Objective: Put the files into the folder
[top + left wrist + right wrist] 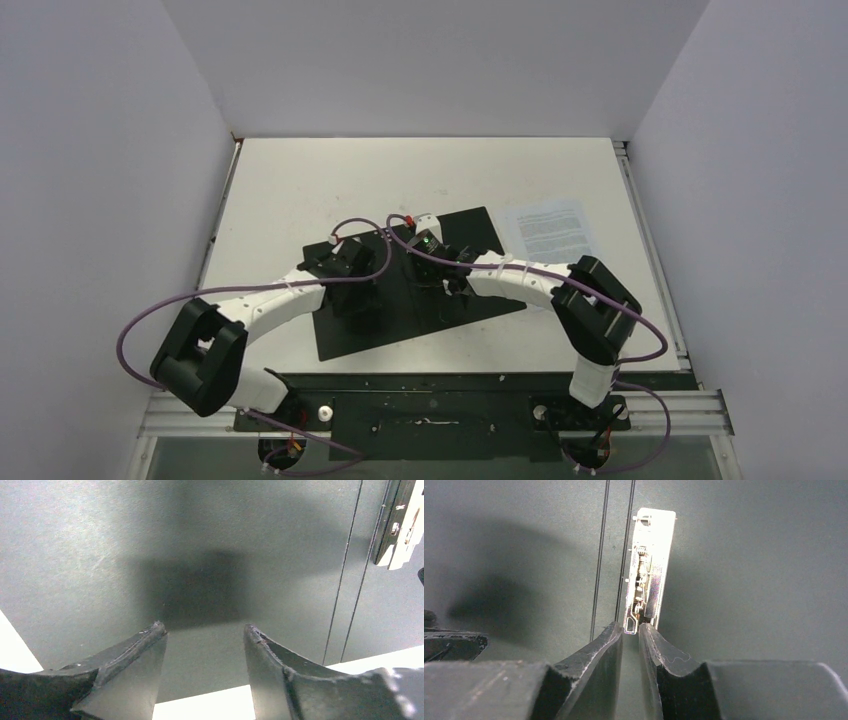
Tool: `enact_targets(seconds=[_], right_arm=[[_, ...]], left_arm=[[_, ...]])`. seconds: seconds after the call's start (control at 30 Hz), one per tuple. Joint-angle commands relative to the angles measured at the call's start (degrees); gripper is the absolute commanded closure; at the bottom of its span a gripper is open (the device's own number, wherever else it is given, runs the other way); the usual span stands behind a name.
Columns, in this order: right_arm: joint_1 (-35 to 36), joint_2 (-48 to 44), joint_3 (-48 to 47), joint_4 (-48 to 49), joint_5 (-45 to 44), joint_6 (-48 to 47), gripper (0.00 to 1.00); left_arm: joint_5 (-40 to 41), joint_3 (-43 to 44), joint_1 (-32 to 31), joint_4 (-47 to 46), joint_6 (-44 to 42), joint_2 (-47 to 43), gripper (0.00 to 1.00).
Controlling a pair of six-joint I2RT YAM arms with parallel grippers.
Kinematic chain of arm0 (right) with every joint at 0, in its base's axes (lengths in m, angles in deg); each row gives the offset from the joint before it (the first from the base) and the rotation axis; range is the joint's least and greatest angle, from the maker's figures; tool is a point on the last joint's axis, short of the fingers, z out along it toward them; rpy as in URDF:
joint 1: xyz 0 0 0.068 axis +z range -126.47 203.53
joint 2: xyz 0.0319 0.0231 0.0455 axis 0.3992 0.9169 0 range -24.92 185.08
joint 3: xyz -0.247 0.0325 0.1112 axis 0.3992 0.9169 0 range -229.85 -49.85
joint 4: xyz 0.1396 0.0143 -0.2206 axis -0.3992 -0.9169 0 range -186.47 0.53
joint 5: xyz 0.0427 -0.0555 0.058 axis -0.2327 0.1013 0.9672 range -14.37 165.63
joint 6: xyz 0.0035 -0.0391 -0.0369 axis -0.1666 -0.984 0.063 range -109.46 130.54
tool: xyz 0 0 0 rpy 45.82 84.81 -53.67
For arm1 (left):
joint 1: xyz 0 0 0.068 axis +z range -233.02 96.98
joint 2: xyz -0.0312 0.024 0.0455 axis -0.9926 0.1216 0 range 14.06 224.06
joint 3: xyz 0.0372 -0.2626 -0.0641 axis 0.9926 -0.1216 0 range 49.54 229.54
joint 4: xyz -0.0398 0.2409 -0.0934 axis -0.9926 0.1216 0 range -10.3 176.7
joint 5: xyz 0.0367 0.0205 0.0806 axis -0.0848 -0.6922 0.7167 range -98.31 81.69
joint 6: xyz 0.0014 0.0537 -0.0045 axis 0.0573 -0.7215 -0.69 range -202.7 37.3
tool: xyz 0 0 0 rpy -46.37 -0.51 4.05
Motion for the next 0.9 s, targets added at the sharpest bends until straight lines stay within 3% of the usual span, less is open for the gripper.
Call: enact_targets(seconds=[0.0,0.33,0.87], right_arm=[[-0.2,0.1,-0.5,2.6,0.6,0.4,0.81],[-0.2,0.5,-0.5,2.4,1.6,0.1,0.86],[0.0,3.2,-0.7,1.4,-0.2,-0.4,0.95]], left_arm=[[3.7,2.2,-0.3,4.3,0.7,-4.5,0.43],[6.6,0.7,-1.4,9.5,0.9,-8.4,0.34],[6.9,-2.5,-3.0,6.0,1.0,-4.6,0.26]])
